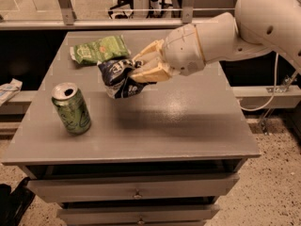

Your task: Move blue chip bag near green can

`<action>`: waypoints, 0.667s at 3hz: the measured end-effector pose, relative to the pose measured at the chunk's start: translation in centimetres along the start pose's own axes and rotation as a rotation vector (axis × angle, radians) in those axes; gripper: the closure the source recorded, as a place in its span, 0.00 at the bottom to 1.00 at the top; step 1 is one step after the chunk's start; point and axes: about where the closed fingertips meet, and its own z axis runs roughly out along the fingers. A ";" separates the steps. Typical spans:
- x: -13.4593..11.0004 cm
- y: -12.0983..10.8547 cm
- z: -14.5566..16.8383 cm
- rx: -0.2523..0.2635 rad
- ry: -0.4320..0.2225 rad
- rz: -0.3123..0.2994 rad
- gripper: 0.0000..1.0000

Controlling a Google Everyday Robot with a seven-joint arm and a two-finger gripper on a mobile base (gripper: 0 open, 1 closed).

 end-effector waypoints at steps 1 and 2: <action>-0.4 2.6 2.6 -0.065 -0.007 -0.014 1.00; 0.0 4.1 4.6 -0.101 -0.002 -0.018 1.00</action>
Offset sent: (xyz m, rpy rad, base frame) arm -0.0428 0.0543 -0.0559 -0.0524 0.0450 0.1181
